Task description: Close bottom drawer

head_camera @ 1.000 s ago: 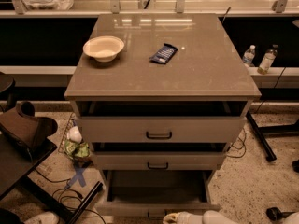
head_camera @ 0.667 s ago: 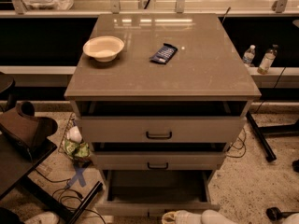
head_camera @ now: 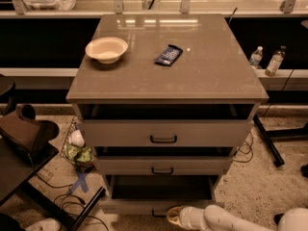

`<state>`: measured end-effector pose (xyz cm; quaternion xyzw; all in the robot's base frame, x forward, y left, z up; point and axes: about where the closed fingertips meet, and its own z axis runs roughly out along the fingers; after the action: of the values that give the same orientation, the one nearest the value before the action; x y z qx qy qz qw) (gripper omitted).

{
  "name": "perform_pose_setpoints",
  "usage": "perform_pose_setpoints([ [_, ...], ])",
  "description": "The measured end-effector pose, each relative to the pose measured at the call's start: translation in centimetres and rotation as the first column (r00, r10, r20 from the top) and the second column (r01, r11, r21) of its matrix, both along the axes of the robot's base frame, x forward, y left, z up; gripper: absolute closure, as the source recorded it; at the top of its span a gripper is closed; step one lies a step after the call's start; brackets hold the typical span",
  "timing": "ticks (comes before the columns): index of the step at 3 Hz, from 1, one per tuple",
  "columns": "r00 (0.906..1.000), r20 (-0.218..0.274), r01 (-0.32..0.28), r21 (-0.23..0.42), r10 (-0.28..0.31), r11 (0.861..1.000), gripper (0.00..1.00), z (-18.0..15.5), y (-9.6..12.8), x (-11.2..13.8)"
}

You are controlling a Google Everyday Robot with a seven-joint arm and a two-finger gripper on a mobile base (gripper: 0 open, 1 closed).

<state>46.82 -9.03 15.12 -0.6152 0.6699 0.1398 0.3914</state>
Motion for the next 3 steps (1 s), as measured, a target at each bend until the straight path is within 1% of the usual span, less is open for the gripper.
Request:
perform_pose_setpoints([
  [1,1.0,0.007,0.003,-0.007,-0.003,1.0,1.0,0.1,-0.1,0.6],
  [2,0.9995,0.031,0.012,-0.032,-0.011,0.999,1.0,0.6,-0.5,5.3],
  [3,0.9988,0.046,0.018,-0.051,-0.016,0.999,1.0,0.8,-0.7,8.6],
])
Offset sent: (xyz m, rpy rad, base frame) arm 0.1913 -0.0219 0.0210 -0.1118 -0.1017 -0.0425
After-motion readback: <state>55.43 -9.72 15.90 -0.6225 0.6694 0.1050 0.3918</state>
